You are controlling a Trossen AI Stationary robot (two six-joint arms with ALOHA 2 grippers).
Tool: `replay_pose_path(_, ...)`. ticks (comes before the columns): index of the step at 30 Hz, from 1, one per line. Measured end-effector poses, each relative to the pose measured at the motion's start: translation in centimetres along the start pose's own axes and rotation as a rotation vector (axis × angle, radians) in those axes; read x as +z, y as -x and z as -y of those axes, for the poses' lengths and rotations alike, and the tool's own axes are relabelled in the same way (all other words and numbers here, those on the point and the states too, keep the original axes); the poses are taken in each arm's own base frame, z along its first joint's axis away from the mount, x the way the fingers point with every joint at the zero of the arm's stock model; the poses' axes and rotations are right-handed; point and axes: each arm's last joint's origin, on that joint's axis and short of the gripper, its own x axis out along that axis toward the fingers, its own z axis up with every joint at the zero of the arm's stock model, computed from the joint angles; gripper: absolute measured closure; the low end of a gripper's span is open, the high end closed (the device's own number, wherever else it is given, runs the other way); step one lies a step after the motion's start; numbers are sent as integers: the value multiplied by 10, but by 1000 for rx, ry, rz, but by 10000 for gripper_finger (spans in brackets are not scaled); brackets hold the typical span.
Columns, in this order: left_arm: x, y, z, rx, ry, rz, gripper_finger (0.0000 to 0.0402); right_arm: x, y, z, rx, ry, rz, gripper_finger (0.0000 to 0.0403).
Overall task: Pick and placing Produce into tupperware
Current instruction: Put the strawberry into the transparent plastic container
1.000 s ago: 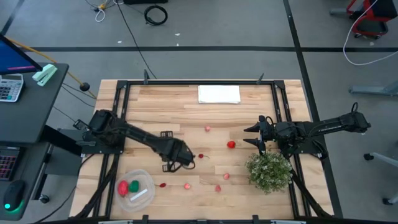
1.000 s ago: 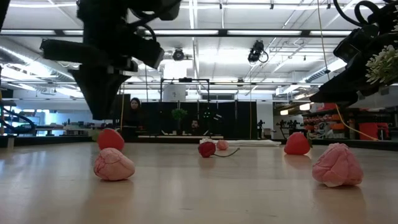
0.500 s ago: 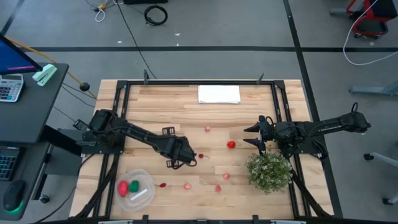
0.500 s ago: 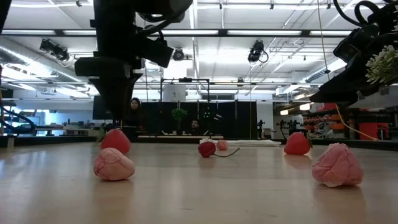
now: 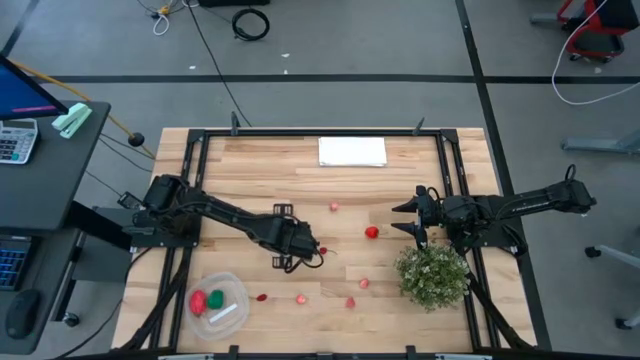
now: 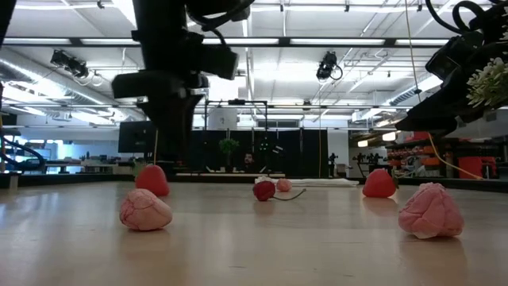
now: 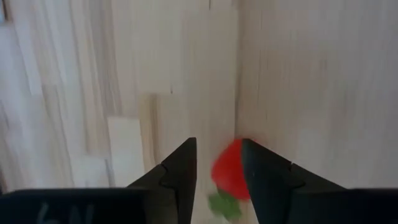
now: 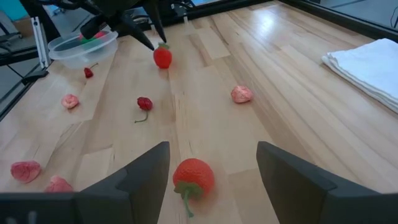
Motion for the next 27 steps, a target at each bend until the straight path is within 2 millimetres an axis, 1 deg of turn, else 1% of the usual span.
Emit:
replay_pose_path(2,1,0,-1,-2,-26,11,275,0,0,0,0,0,0,153)
replay_pose_path(5,1,-1,-2,-8,-189,2,283,0,0,0,0,0,0,153)
replay_pose_path(6,1,-1,-2,-10,-213,5,287,0,0,0,0,0,0,153)
replay_pose_path(7,2,-1,-2,-11,-215,10,290,0,0,0,0,0,0,153)
replay_pose_path(10,2,-1,-2,-39,-140,7,300,0,0,0,0,0,0,153)
replay_pose_path(15,1,-1,1,-185,-53,-25,306,0,0,0,0,0,0,153)
replay_pose_path(18,-3,0,5,-249,-36,-72,294,0,0,0,0,0,0,153)
replay_pose_path(21,-9,2,7,-243,-44,-118,272,0,0,0,0,0,0,153)
replay_pose_path(27,-13,4,10,-216,-66,-148,218,0,0,0,0,0,0,153)
